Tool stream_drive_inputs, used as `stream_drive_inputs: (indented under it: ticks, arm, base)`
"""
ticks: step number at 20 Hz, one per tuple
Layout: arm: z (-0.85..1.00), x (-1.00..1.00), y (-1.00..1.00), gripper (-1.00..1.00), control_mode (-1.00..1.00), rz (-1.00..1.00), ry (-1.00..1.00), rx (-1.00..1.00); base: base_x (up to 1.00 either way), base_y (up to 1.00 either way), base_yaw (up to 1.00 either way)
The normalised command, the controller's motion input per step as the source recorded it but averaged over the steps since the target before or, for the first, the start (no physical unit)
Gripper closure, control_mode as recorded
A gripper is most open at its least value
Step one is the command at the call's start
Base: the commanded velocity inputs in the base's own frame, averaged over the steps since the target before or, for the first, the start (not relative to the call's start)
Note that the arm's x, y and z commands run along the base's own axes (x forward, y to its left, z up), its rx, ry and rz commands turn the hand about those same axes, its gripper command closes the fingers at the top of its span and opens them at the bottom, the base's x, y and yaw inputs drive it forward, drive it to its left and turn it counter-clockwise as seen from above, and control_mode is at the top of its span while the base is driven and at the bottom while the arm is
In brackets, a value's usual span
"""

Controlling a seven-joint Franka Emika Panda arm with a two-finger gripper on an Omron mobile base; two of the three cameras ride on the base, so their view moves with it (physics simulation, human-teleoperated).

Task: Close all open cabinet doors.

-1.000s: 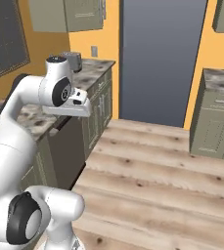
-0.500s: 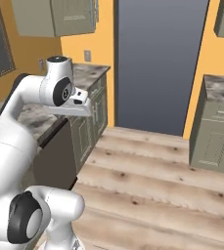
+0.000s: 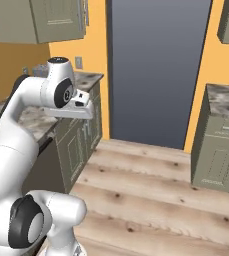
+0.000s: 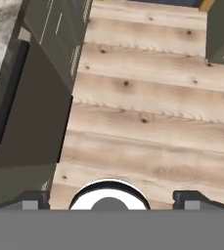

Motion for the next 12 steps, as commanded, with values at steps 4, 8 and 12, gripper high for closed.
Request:
stream_drive_inputs:
  ticks: [4,8,12]
  arm:
    - [0.00,0.00,0.00,-1.00,1.00,0.00,0.00,0.00]
    - [0.00,0.00,0.00,-1.00,1.00,0.00,0.00,0.00]
    - [0.00,0.00,0.00,-1.00,1.00,0.00,0.00,0.00]
  base:
    - [0.69,-0.27,-0.09]
    - [0.68,-0.35,-0.07]
    - [0.70,-0.35,-0.05]
